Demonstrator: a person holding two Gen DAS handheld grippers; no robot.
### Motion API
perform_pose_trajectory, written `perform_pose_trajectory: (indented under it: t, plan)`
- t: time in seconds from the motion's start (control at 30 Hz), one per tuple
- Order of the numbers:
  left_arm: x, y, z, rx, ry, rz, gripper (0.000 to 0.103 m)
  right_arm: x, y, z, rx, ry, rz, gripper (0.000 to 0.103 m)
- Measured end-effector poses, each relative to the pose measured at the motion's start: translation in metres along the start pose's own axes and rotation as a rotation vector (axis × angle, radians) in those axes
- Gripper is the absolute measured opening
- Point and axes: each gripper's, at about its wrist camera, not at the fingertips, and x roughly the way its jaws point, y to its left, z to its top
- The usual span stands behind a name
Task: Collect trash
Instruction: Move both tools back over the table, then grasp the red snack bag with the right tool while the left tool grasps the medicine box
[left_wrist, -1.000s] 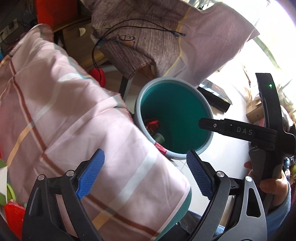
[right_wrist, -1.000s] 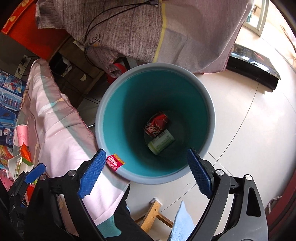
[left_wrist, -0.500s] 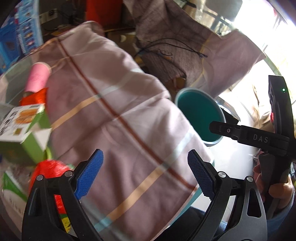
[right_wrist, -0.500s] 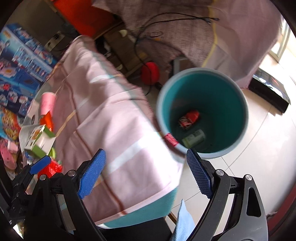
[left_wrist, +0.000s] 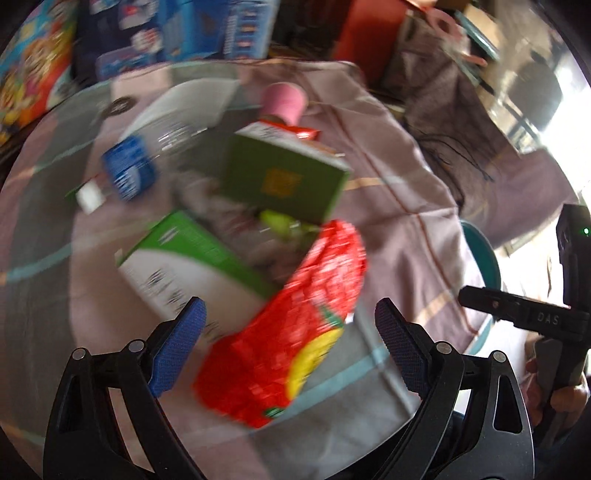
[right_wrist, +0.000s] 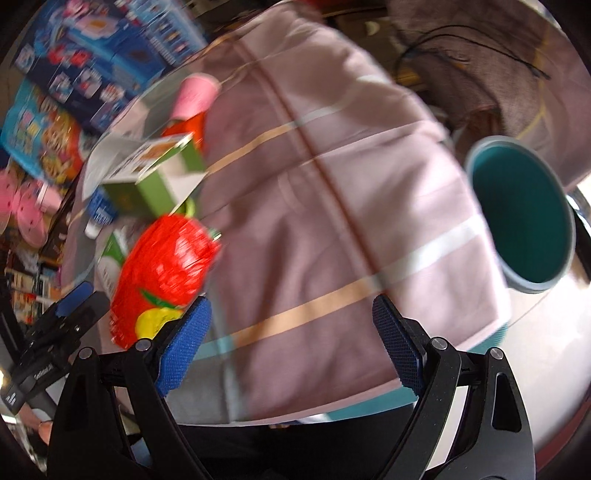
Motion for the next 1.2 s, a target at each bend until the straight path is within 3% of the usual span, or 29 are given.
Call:
perform_pose_trajectory:
  t: [0.33,0.57,0.7,0.9,1.03,1.1,1.2]
  plan:
    - [0.005,0.070,-0.025,-0.115,0.020,0.053,0.093,0.059,0.102,-0.007,-0.158,0.146,0.057,0.085]
    - [0.015,0.106,-0.036,-0.165,0.051,0.035,0.093,0.085,0.122,0.001,-0.127,0.197,0.065,0.085]
    - [0.021,0.102,-0.038,-0.148,0.074,0.018,0.093,0.099,0.126,0.003,-0.107,0.214,0.075,0.085]
    - [0.022,0.095,-0.037,-0.150,0.071,0.004,0.093,0.097,0.123,0.003,-0.125,0.171,0.095,0.084]
    - [0.025,0.085,-0.036,-0.138,0.070,0.017,0.093,0.095,0.119,0.003,-0.138,0.152,0.145,0.067]
    - [0.026,0.085,-0.035,-0.158,0.075,0.015,0.093,0.088,0.117,0.004,-0.144,0.132,0.154,0.048]
    - [0.025,0.086,-0.033,-0.180,0.081,0.018,0.093,0.076,0.103,0.005,-0.151,0.108,0.154,0.028]
